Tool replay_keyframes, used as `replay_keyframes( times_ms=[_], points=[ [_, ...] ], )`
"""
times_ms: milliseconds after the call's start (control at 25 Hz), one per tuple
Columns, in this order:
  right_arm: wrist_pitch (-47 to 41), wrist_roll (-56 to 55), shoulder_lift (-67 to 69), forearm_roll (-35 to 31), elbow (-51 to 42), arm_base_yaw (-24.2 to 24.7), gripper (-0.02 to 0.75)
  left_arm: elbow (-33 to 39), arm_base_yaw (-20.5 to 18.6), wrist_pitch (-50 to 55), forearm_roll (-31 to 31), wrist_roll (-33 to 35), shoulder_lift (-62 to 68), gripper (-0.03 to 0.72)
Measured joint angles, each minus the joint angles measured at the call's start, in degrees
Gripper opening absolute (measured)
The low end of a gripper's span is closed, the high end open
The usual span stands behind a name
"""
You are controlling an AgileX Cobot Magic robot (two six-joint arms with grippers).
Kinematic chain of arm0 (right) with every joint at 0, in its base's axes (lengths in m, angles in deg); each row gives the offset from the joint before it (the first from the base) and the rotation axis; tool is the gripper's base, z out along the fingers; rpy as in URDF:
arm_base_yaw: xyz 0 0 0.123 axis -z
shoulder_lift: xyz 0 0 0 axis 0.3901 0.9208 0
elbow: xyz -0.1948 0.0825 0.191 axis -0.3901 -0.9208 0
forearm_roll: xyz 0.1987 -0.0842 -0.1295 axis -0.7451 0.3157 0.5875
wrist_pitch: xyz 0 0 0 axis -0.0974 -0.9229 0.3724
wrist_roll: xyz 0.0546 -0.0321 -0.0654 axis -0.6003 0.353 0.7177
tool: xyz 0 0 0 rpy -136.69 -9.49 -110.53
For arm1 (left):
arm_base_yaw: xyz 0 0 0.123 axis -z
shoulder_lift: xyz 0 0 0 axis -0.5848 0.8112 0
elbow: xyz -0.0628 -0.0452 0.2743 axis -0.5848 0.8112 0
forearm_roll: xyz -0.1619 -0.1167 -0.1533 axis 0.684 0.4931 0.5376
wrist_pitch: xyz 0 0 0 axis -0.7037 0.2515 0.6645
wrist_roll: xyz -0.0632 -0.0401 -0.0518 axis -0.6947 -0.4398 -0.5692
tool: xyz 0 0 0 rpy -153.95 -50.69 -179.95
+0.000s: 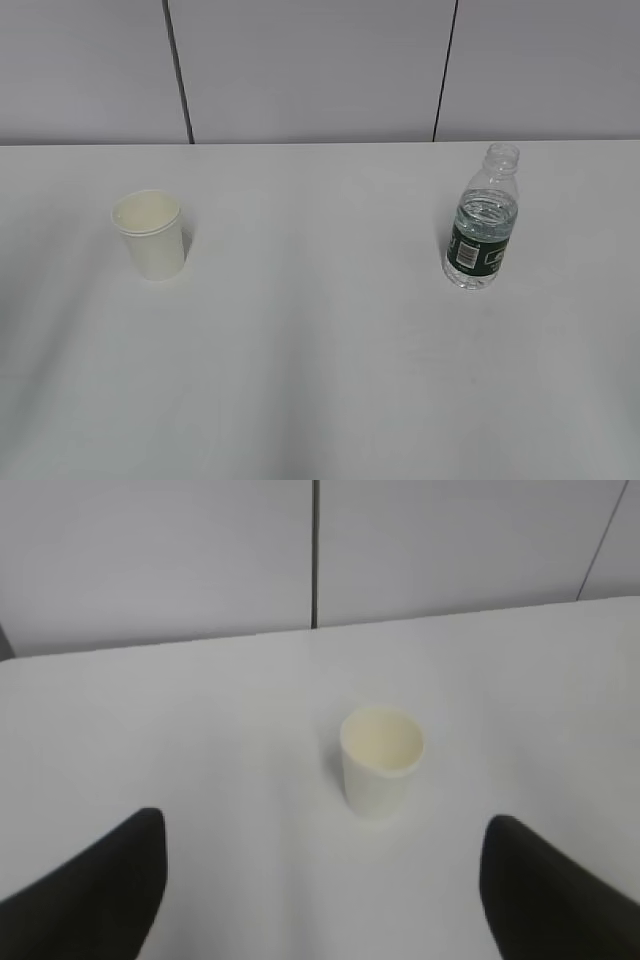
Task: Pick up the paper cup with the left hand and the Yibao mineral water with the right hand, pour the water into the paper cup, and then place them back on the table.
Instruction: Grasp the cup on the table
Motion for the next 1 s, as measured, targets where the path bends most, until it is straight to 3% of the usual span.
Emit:
replay_keyframes(
  times_ms=[200,320,760,1000],
  points=[
    [0.0,0.0,0.0,0.0,0.0,0.0,0.585,0.0,6.9,-13.1,-1.5,0.1,11.1,0.577],
    [0.0,0.0,0.0,0.0,0.0,0.0,0.585,0.4,9.1,-20.4,-1.5,0.2,17.1,0.574],
    [0.0,0.0,0.0,0.0,0.0,0.0,0.585,15.4,10.0,-52.4,1.5,0.2,32.3,0.564],
    [0.0,0.0,0.0,0.0,0.0,0.0,0.585,17.8,10.0,-64.5,1.6,0.2,44.0,0.559]
  ],
)
